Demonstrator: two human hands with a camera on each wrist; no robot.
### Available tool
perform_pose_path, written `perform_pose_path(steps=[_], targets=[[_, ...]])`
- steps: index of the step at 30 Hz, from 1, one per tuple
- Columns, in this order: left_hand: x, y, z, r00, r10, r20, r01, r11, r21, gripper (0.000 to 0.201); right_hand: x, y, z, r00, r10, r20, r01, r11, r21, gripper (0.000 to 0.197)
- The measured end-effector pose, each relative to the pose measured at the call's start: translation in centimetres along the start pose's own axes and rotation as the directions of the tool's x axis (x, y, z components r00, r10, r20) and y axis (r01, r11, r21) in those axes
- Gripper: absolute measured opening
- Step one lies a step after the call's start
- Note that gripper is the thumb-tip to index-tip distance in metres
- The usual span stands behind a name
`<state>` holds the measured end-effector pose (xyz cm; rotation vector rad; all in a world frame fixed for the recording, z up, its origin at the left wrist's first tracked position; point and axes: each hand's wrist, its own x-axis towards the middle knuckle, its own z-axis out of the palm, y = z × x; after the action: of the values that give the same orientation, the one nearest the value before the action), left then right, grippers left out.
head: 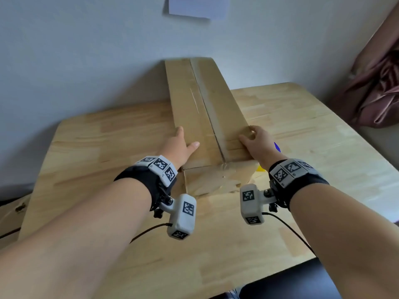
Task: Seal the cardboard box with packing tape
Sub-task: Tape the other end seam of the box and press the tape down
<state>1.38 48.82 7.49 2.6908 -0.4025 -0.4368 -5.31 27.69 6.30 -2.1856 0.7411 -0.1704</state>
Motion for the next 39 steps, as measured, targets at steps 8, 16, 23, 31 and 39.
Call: perform_pose_path(steps=[8,16,23,31,39], targets=[[3.2,1.8,0.4,0.986,-0.036,-0.164,0.033,0.999,-0.024,0.069,6.6,3.3,-3.1,0.984,0.002,0.179,-0.056,0.953,0.298,0.027],[4.7,2.4,1.7,0.943,-0.103,-0.317,0.056,0.987,-0.153,0.065,12.1,11.0,-2.0,0.912,0.280,0.299,-0.210,0.947,-0.243,0.066],[3.8,2.5,2.0,0.933,-0.140,-0.332,0.073,0.975,-0.208,0.055,12.0,14.3,-1.2,0.938,0.304,0.168,-0.163,0.812,-0.560,0.048],[1.1,2.0,2.3,0.954,-0.062,-0.294,0.022,0.990,-0.137,0.044,5.6,17.0,-1.2,0.941,0.316,0.123,-0.201,0.812,-0.548,0.036],[-0.7,4.4,0.0,0.993,-0.044,-0.106,0.047,0.999,0.027,0.048,3.3,8.4,-9.0,0.956,-0.152,-0.252,0.139,0.988,-0.069,0.048]])
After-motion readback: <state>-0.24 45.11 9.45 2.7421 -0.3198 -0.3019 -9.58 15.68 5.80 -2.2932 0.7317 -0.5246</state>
